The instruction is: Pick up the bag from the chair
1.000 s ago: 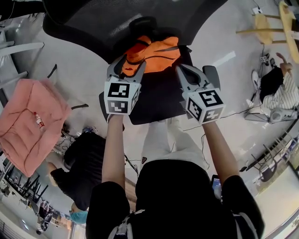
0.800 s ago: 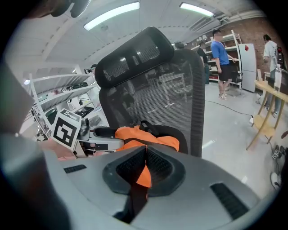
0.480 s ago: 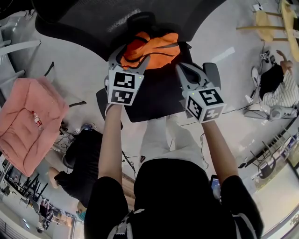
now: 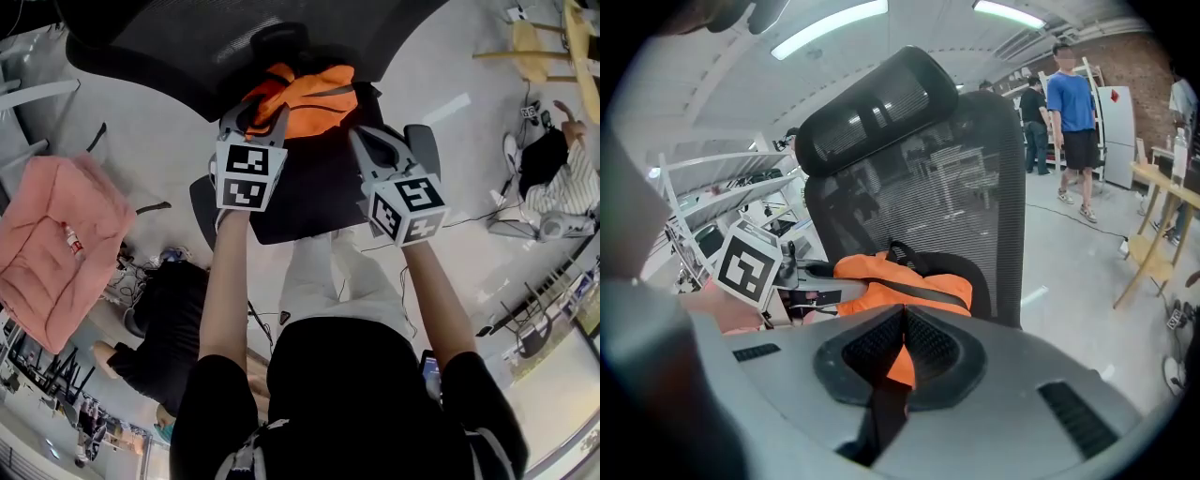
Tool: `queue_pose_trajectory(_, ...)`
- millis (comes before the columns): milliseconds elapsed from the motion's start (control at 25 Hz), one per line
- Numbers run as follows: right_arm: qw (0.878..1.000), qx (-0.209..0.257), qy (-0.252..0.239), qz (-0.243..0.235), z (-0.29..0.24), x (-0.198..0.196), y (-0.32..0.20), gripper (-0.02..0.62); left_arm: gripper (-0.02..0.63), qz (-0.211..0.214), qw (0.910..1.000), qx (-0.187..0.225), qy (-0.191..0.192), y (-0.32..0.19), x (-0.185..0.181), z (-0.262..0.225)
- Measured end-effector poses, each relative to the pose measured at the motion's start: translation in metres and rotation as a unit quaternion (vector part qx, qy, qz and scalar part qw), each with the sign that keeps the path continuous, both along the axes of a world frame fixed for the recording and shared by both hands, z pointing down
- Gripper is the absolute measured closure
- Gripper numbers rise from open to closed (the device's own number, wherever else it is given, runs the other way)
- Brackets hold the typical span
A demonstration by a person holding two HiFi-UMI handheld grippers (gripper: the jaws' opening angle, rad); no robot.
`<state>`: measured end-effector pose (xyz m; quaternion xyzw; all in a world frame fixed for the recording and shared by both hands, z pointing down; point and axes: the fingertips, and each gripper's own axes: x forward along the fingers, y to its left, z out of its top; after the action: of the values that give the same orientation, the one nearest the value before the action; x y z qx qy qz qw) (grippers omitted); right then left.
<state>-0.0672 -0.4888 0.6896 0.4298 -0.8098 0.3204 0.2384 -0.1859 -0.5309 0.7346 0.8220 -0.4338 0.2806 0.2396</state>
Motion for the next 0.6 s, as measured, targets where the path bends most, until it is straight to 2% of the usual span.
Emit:
queue_pose_trajectory(320,1.0,0.012,-0.004,-0.001,-0.011,0.003,-0.002,0.594,0.557,-0.004,0.9998,0.004,-0.022,0.01,0.003,-0.005)
queue_pose_trajectory(600,1.0,0.011,-0.002,-0.005,-0.011,0.012,0.008,0.594,0.575,-0.012,0.9998,0.004,-0.012,0.022,0.011,-0.015)
